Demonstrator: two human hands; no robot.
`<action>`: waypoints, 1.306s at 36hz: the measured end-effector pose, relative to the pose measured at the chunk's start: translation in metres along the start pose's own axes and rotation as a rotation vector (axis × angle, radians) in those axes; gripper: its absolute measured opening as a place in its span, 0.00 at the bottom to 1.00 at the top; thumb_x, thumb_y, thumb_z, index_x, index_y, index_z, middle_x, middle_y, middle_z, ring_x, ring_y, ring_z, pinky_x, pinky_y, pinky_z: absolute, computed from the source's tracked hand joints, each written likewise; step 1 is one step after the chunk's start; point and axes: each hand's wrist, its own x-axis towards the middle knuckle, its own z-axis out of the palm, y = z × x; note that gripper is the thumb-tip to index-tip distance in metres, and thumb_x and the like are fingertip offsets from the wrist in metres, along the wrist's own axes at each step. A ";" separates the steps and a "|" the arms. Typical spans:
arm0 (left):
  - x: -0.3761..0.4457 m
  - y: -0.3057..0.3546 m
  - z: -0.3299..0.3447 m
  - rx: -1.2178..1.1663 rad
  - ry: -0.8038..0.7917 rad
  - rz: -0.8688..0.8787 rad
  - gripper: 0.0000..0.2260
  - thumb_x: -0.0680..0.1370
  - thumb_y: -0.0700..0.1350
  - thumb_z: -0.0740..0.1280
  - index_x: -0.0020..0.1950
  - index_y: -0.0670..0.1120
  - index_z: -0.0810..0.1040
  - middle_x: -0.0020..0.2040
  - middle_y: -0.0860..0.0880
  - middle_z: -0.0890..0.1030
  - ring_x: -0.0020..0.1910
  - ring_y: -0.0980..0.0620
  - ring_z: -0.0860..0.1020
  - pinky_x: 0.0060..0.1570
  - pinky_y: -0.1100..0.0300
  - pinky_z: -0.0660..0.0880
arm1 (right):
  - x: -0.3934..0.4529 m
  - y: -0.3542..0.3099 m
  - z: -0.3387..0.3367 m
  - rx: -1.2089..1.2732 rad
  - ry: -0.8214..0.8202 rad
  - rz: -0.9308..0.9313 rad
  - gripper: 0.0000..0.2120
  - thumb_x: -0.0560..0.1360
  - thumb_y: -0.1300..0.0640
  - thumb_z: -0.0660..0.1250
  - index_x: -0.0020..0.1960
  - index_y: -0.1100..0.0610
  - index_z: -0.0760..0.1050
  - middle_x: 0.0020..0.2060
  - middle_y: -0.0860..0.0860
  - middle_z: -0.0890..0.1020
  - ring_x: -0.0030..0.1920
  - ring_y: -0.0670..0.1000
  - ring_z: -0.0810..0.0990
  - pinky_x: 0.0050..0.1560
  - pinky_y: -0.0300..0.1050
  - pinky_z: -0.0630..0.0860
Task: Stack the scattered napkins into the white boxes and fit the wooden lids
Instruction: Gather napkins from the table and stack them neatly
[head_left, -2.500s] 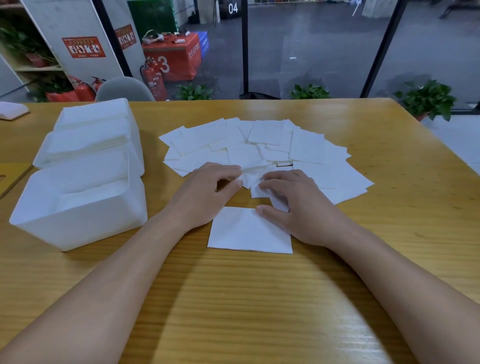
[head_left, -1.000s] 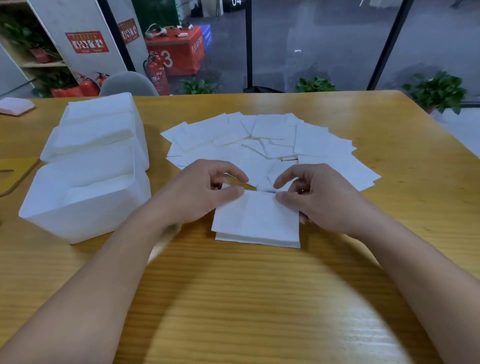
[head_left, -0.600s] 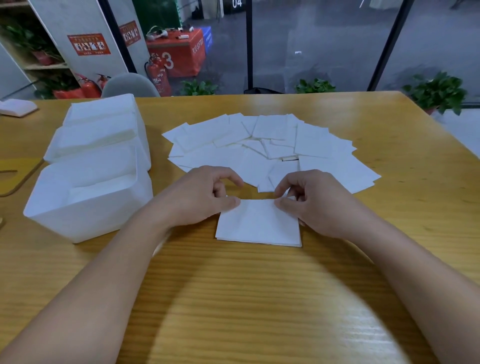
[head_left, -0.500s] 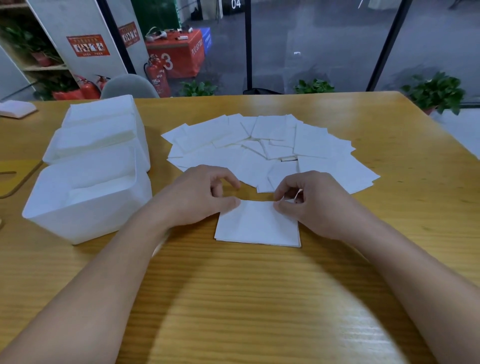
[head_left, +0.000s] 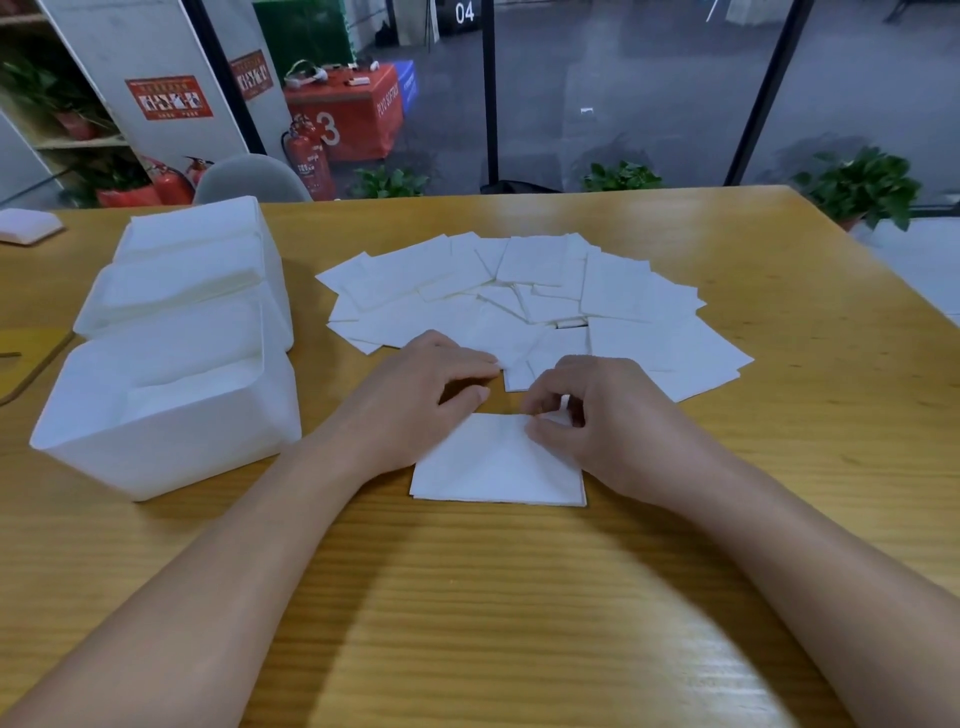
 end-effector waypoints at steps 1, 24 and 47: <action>0.000 0.000 0.000 -0.004 0.014 0.008 0.11 0.86 0.50 0.67 0.66 0.57 0.85 0.60 0.65 0.83 0.65 0.61 0.72 0.63 0.61 0.72 | 0.001 0.000 0.000 -0.018 0.013 -0.007 0.03 0.79 0.51 0.75 0.52 0.44 0.85 0.47 0.41 0.81 0.43 0.43 0.78 0.43 0.42 0.75; -0.007 0.027 -0.007 -0.569 0.155 0.020 0.04 0.83 0.46 0.75 0.53 0.47 0.88 0.50 0.50 0.89 0.52 0.46 0.86 0.57 0.38 0.79 | 0.008 -0.004 -0.008 0.548 0.262 0.186 0.07 0.76 0.57 0.80 0.51 0.49 0.85 0.39 0.43 0.84 0.36 0.48 0.79 0.39 0.42 0.75; -0.017 0.042 -0.027 -0.752 -0.251 -0.058 0.41 0.85 0.33 0.66 0.85 0.68 0.53 0.56 0.41 0.88 0.44 0.35 0.84 0.43 0.49 0.77 | 0.003 -0.024 -0.010 0.846 0.182 0.231 0.19 0.78 0.49 0.78 0.67 0.46 0.80 0.45 0.55 0.86 0.46 0.52 0.86 0.52 0.52 0.78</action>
